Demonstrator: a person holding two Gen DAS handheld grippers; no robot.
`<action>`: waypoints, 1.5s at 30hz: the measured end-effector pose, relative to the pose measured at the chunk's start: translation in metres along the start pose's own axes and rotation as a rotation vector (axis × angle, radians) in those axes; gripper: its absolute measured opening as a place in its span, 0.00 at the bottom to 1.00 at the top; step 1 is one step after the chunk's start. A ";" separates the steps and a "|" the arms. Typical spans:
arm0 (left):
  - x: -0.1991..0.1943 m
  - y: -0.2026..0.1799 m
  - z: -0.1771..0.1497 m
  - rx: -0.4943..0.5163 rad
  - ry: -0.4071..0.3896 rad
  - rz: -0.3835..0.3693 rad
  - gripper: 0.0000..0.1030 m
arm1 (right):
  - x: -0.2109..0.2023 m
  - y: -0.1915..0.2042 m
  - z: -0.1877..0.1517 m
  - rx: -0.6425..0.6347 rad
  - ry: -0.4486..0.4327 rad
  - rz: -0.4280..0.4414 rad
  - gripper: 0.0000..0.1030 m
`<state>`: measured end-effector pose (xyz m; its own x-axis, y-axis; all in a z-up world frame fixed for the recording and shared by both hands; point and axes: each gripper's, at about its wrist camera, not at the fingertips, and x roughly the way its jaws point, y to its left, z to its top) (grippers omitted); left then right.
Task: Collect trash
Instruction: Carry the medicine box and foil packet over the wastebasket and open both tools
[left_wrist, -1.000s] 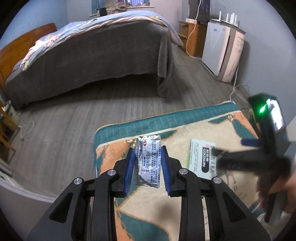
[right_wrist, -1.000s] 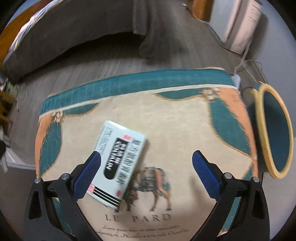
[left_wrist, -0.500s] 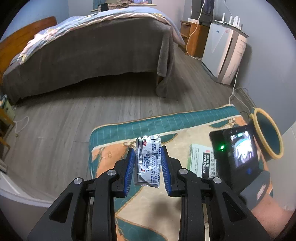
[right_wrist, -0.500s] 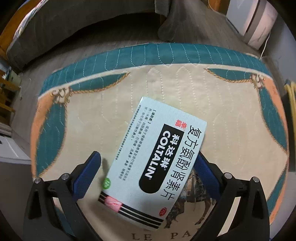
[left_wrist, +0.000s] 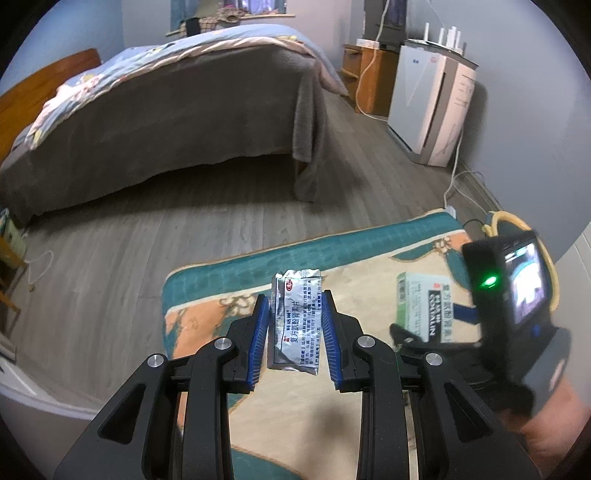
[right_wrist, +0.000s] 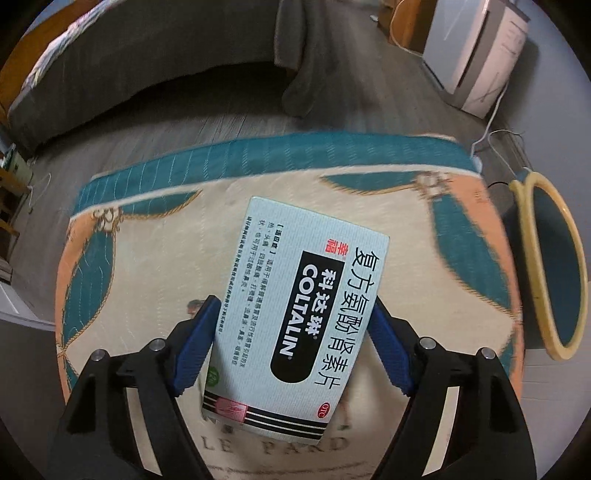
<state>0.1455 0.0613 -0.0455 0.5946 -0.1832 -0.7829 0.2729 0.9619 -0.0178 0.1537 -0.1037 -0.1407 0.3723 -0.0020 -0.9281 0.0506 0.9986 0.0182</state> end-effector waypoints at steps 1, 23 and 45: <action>0.000 -0.005 0.001 0.007 -0.001 -0.002 0.29 | -0.007 -0.007 0.000 0.004 -0.013 -0.002 0.75; 0.022 -0.146 0.029 0.157 -0.017 -0.088 0.29 | -0.072 -0.159 -0.004 0.174 -0.098 -0.031 0.75; 0.047 -0.255 0.029 0.338 -0.009 -0.186 0.29 | -0.099 -0.320 -0.005 0.246 -0.115 -0.132 0.75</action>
<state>0.1261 -0.1983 -0.0600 0.5180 -0.3512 -0.7800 0.6099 0.7910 0.0488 0.0964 -0.4227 -0.0568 0.4494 -0.1512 -0.8805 0.3231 0.9464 0.0024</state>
